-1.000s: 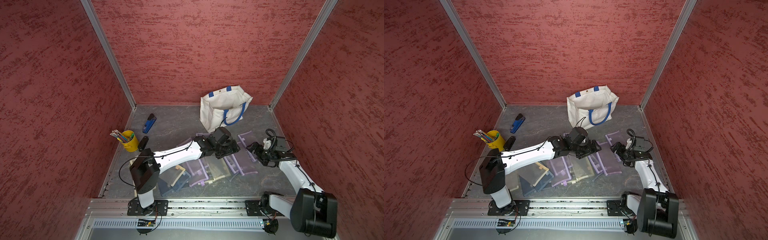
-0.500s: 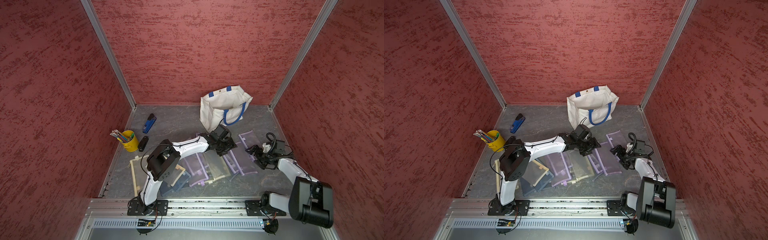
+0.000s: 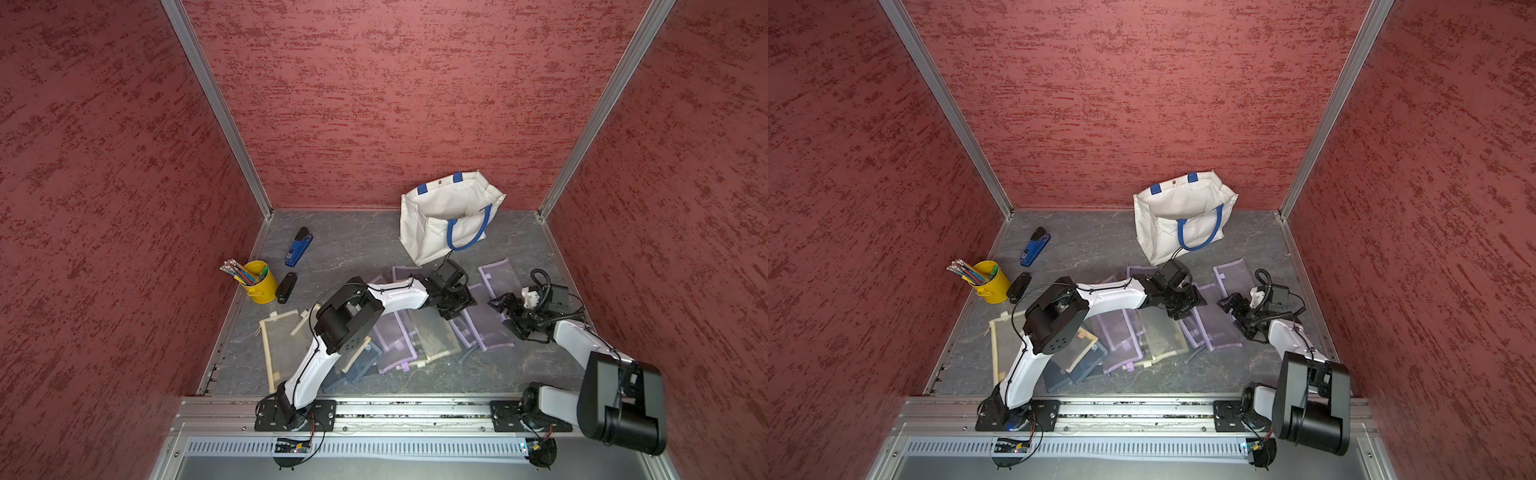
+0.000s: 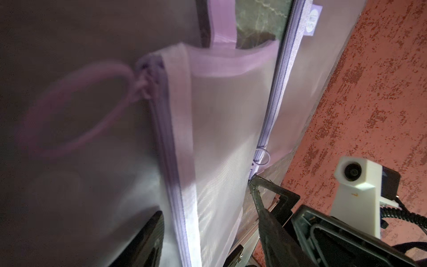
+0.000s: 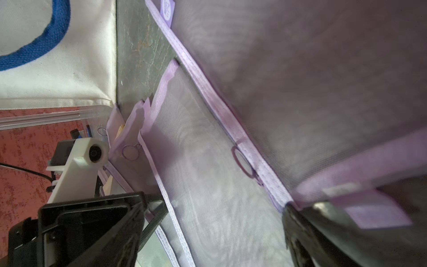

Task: Put the pencil pouch into the canvas bag
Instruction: Pick up the pencil pouch.

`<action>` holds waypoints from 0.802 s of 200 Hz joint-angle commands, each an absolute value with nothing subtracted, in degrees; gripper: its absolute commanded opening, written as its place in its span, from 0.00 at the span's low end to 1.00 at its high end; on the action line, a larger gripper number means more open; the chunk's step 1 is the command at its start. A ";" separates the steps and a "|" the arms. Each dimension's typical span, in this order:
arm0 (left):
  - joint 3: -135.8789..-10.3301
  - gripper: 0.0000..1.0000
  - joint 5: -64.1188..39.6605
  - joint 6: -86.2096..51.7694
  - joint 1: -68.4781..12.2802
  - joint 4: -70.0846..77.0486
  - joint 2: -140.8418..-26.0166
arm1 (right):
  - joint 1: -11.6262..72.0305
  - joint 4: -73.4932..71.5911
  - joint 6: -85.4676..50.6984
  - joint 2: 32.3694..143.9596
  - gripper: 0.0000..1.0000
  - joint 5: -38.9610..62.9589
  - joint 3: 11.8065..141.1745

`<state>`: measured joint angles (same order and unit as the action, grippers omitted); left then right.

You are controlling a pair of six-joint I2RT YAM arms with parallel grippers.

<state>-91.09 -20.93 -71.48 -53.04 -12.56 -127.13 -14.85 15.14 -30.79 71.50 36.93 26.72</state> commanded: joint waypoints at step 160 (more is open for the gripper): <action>-68.52 0.00 -17.86 -58.85 -45.79 -6.12 -95.81 | -9.61 22.50 -28.11 59.41 0.90 49.29 35.43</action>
